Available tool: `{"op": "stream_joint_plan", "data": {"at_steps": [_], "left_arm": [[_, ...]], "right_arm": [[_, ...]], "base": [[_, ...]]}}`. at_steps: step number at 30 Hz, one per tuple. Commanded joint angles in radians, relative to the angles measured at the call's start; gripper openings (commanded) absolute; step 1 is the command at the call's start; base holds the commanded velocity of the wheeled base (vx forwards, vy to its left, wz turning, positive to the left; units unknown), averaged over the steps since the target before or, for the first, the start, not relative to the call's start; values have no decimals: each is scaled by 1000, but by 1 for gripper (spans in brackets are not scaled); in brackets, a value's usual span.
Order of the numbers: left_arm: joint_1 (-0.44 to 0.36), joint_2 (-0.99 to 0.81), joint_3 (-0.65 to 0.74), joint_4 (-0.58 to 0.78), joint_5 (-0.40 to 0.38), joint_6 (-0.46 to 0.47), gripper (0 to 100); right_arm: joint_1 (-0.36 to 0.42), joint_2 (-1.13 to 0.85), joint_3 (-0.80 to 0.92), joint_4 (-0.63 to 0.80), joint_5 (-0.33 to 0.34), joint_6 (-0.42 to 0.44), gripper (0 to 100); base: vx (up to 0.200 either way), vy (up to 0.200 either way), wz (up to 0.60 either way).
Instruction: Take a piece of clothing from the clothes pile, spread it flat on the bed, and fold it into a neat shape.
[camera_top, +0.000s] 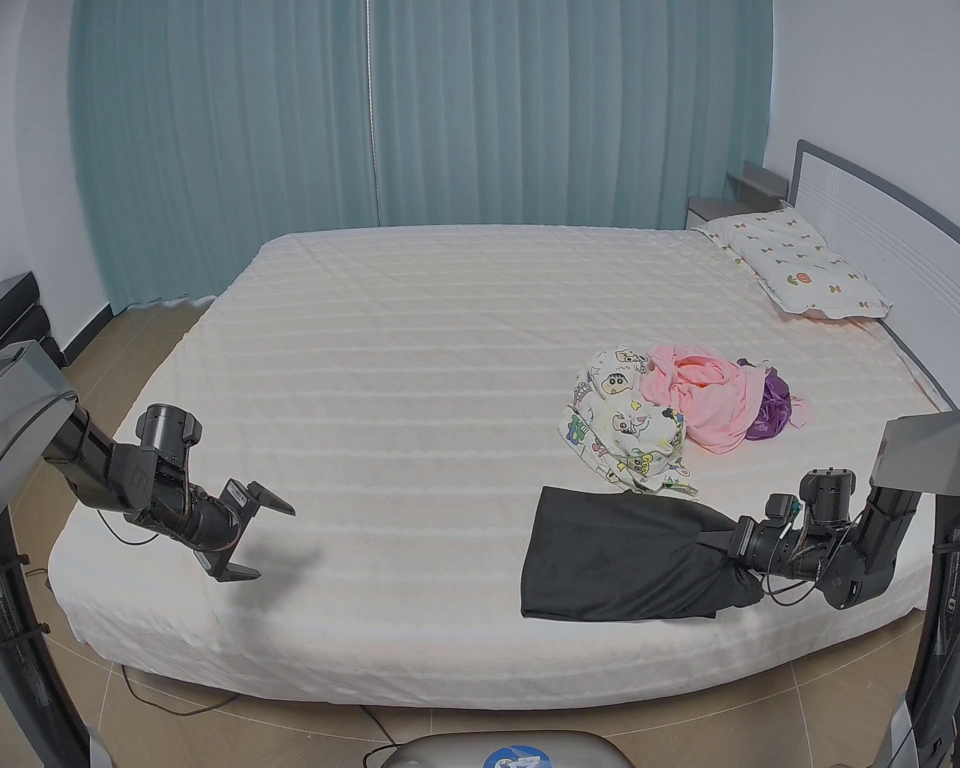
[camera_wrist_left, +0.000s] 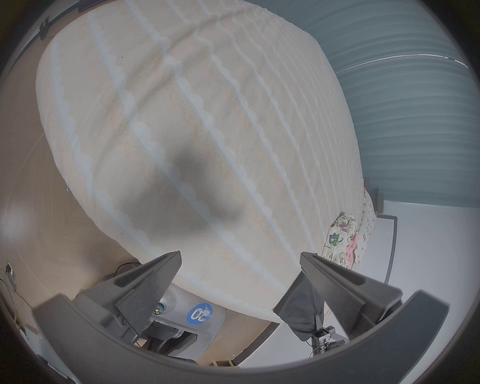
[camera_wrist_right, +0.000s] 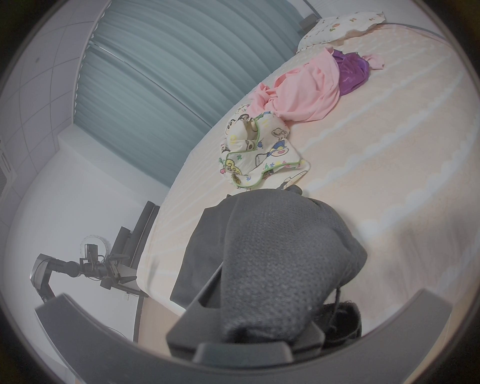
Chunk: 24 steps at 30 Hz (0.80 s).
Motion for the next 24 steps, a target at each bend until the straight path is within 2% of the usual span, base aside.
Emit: {"op": "stream_joint_plan", "data": {"at_steps": [1, 24], "left_arm": [[-1, 1, 1, -1, 0, 0, 100], [-1, 1, 1, -1, 0, 0, 100]], "right_arm": [[-4, 8, -6, 0, 1, 0, 0], [-25, 28, -105, 17, 1, 1, 0]], "base": [[0, -200, 0], [0, -200, 0]]}}
